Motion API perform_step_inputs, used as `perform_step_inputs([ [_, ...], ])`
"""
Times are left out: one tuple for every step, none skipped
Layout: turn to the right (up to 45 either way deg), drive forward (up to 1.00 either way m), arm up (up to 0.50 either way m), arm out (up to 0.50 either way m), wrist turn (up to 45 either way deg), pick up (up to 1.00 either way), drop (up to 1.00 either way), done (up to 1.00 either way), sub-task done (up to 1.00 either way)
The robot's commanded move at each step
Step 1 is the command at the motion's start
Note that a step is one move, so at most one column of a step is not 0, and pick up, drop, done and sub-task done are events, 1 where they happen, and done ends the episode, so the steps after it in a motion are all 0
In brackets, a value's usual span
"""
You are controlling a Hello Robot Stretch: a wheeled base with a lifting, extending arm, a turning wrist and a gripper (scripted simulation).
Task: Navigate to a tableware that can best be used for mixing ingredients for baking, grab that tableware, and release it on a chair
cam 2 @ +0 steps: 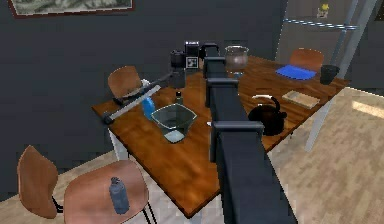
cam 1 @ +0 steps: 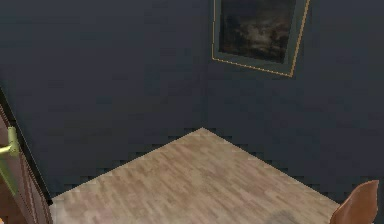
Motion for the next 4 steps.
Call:
perform_step_inputs([
  [0.0, 0.0, 0.0, 0.0, 45.0, 0.0, 0.0, 0.0, 0.0],
  [0.0, 0.0, 0.0, 0.0, 21.0, 0.0, 0.0, 0.0, 0.0],
  [0.0, 0.0, -0.18, 0.0, 0.0, 0.0, 0.0, 0.0, 0.0],
  [0.0, 0.0, 0.0, 0.0, 0.0, 1.0, 0.0, 0.0, 0.0],
])
